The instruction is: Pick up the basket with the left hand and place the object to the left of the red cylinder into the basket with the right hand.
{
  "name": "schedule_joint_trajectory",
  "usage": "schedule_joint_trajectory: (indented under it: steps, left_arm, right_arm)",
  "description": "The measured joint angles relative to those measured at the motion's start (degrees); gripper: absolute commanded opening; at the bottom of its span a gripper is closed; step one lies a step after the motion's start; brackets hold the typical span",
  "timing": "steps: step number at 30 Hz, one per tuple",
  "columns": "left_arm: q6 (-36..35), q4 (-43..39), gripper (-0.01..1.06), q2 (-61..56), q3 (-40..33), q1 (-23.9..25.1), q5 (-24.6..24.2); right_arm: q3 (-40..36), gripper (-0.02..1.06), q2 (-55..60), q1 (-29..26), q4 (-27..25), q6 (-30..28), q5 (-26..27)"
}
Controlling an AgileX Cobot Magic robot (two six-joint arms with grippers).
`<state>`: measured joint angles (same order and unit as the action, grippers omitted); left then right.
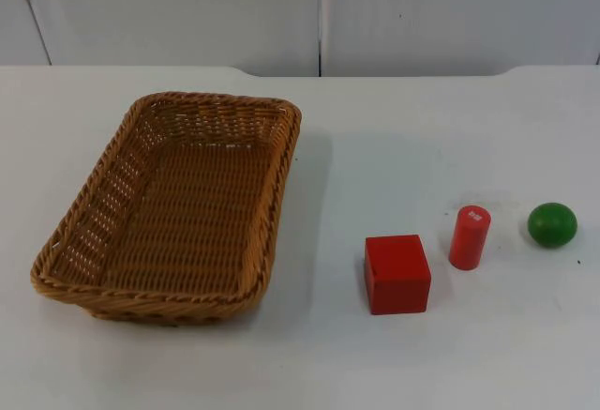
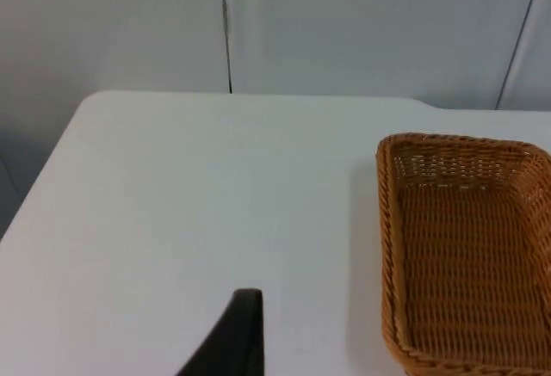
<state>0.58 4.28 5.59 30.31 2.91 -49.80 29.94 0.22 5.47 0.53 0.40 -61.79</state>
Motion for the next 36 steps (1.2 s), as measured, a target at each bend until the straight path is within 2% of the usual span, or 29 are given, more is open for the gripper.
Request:
schedule_joint_trajectory:
  steps: [22, 36]
  left_arm:
    - [2.3, 8.0, 1.05, 8.9, 0.1, 0.0, 6.9]
    - [5.0, 8.3, 1.05, 17.6, 7.7, 0.0, 8.0]
  right_arm:
    - [0.0, 1.05, 0.0, 0.0, 0.0, 0.1, 0.0]
    - [0.0, 1.05, 0.0, 0.0, 0.0, 0.1, 0.0]
